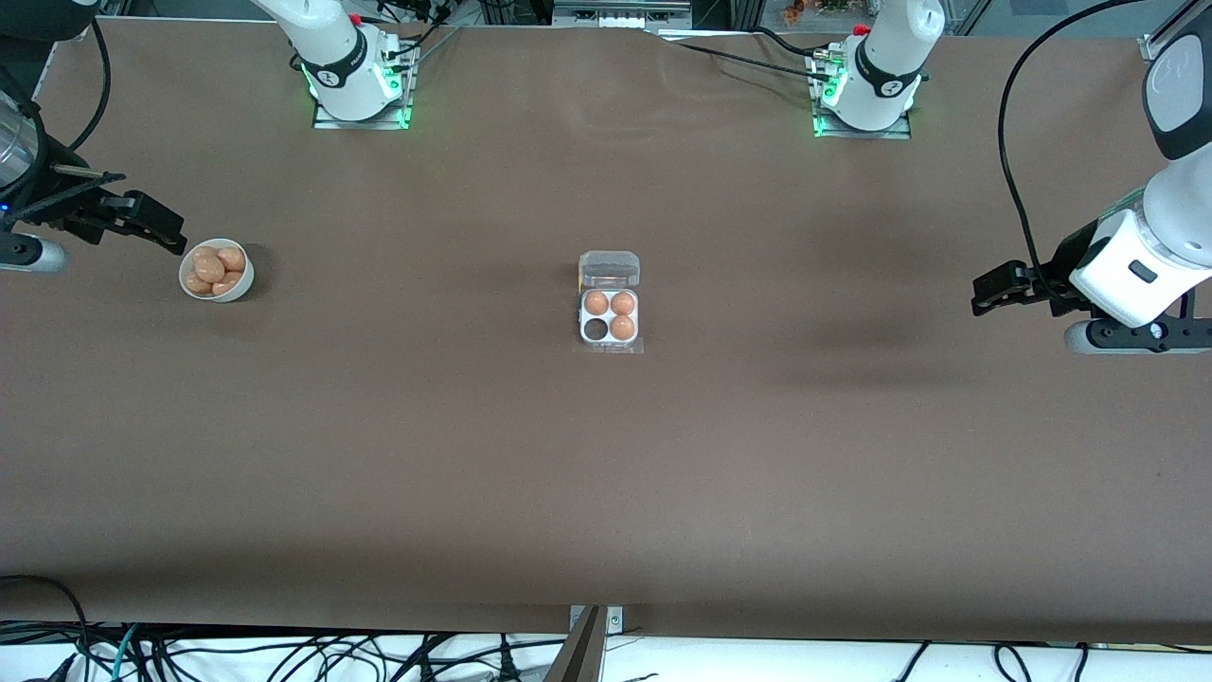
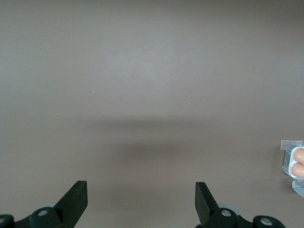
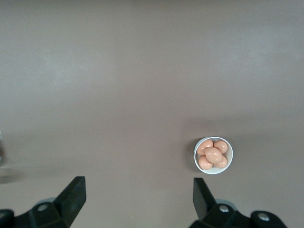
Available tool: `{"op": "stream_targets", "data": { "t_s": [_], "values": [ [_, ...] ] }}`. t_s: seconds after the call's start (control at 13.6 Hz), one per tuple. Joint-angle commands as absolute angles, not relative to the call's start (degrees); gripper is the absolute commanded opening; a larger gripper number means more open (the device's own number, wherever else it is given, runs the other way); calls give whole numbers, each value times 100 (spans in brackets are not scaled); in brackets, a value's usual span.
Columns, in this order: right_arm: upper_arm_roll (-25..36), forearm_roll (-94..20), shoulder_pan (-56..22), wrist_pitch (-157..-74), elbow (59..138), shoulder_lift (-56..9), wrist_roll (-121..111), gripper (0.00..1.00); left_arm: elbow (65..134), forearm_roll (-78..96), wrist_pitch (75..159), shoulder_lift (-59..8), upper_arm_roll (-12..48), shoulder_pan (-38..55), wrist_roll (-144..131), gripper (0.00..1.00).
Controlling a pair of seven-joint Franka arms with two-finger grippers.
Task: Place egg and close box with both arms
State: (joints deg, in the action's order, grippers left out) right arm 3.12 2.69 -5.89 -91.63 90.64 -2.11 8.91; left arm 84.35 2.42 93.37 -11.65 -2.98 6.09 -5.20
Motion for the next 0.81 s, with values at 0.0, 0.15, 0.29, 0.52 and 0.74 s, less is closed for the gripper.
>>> {"op": "stream_targets", "data": {
  "t_s": [0.0, 0.15, 0.29, 0.52, 0.74],
  "values": [
    [290, 220, -589, -9141, 9158, -105, 861, 100, 8367, 237, 9272, -1151, -299, 598, -554, 100],
    [290, 220, -589, -9123, 9176, -149, 853, 100, 8367, 237, 9272, -1151, -299, 598, -554, 100],
    [290, 246, -632, -9132, 9176, -315, 739, 100, 8367, 237, 9272, -1151, -299, 598, -554, 100],
    [299, 237, -624, -9219, 9150, -1096, -182, 100, 8367, 237, 9272, -1151, -299, 598, -554, 100],
    [325, 264, -441, -9517, 9202, -1616, -281, 100, 8358, 237, 9272, -1151, -299, 598, -545, 100]
  ]
}}
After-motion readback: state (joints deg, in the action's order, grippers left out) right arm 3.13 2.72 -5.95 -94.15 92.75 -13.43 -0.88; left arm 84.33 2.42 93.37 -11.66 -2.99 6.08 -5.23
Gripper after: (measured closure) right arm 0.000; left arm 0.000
